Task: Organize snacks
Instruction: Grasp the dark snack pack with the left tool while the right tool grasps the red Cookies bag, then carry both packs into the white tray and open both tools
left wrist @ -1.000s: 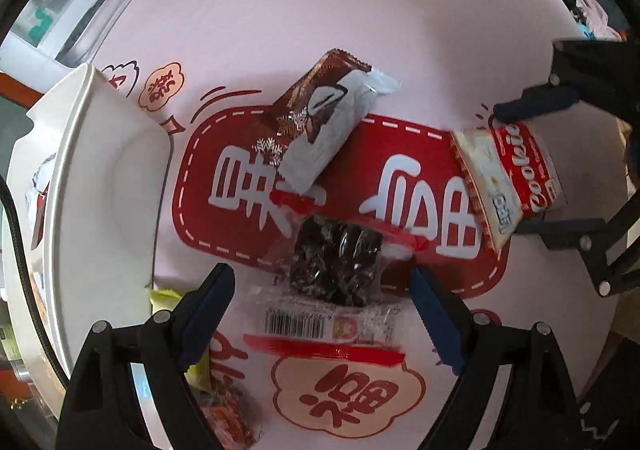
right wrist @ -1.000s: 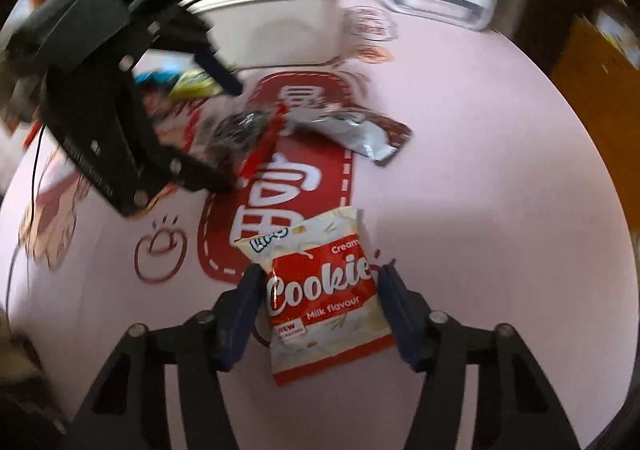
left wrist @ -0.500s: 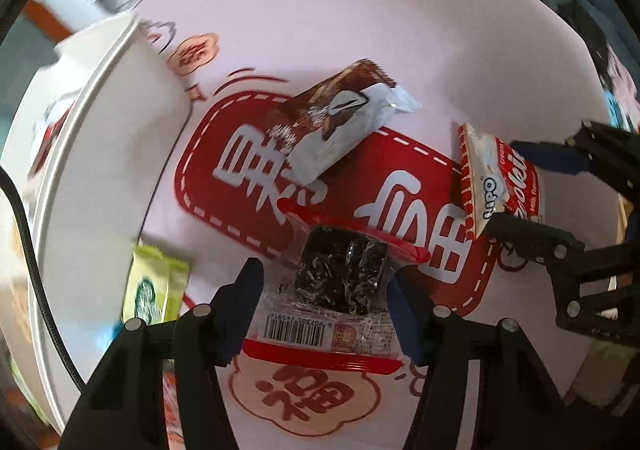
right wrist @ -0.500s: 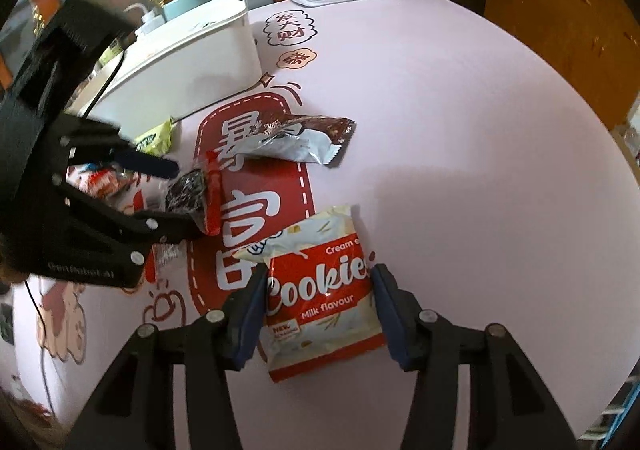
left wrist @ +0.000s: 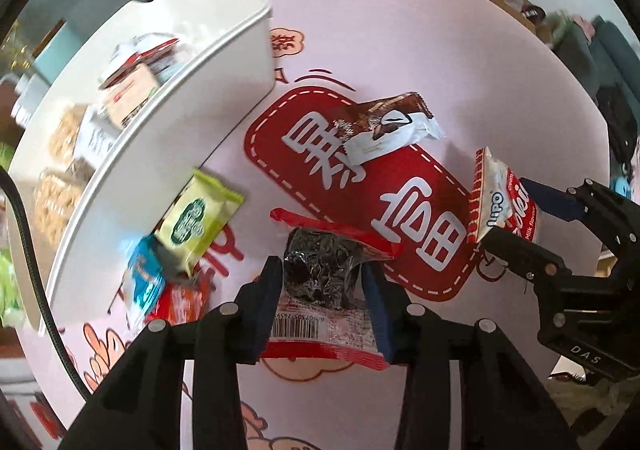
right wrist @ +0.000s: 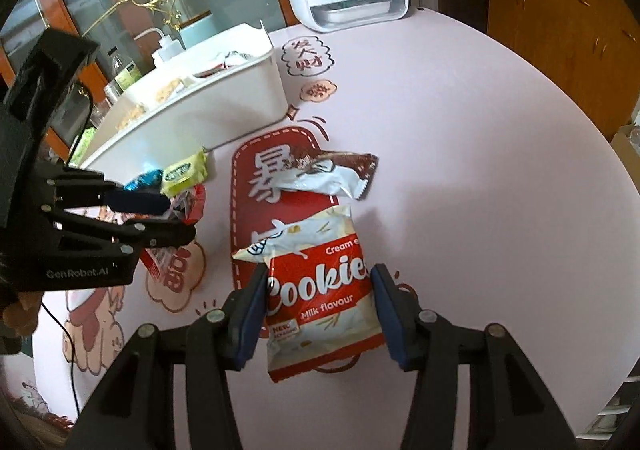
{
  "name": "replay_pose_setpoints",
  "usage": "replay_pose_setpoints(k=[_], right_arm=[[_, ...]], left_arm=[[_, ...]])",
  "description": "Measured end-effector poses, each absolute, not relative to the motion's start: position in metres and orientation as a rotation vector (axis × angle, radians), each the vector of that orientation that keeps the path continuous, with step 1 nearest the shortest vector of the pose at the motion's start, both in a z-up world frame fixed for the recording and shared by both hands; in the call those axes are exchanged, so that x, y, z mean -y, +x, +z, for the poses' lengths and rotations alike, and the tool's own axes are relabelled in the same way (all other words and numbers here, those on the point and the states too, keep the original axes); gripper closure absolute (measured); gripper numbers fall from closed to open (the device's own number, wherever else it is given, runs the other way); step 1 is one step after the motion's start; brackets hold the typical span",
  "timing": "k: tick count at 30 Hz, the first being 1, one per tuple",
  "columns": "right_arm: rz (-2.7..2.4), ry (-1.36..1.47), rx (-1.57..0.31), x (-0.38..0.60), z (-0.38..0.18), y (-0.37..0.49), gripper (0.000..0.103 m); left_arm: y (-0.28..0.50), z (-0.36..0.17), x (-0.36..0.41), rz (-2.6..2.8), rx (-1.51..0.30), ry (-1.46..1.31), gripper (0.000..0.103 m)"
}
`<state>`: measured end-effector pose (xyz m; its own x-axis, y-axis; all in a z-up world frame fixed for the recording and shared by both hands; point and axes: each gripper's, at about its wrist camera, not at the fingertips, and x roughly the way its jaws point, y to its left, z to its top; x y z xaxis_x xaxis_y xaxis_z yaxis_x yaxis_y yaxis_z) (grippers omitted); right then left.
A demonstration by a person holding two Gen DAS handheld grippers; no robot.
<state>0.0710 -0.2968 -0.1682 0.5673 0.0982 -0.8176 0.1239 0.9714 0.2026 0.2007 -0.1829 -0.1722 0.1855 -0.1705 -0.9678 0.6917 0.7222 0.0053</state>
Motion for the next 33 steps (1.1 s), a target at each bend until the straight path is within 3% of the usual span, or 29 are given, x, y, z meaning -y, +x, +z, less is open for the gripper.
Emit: replay_pose_setpoints(k=[18, 33], right_arm=[[0.091, 0.245, -0.858, 0.268, -0.112, 0.085, 0.052], [0.121, 0.309, -0.575, 0.228, 0.006, 0.184, 0.052]], left_arm=[[0.182, -0.093, 0.133, -0.612, -1.134, 0.314, 0.065], [0.248, 0.035, 0.065, -0.291, -0.84, 0.186, 0.065]])
